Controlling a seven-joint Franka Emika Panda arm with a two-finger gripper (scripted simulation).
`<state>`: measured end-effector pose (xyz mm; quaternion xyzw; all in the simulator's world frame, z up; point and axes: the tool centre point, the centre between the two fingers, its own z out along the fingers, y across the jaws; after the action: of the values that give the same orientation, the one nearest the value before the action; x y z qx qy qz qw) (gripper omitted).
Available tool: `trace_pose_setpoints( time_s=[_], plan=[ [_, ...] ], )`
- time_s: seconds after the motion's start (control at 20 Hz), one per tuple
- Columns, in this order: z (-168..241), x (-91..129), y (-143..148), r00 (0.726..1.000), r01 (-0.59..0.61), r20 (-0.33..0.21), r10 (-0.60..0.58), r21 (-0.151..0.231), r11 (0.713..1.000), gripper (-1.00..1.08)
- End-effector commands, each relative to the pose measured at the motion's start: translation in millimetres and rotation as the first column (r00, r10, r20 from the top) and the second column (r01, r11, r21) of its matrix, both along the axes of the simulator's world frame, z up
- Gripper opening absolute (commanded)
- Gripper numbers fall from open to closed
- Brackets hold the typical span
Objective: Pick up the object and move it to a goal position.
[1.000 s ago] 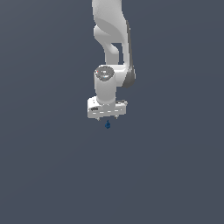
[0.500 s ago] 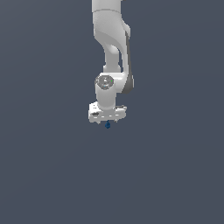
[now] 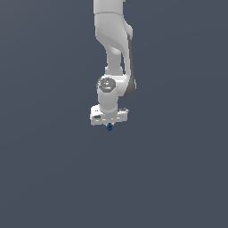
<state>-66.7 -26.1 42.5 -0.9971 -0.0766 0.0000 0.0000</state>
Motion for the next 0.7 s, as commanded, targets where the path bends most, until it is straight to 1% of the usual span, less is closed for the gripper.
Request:
trace_pose_setpoints(
  time_s=[0.0, 0.35, 0.65],
  plan=[
    [-0.2, 0.0, -0.1, 1.000, 0.000, 0.000, 0.000, 0.000, 1.000, -1.00],
    [4.2, 1.3, 0.6, 1.000, 0.000, 0.000, 0.000, 0.000, 1.000, -1.00],
    [26.6, 7.6, 4.1, 1.000, 0.000, 0.000, 0.000, 0.000, 1.000, -1.00]
  ],
)
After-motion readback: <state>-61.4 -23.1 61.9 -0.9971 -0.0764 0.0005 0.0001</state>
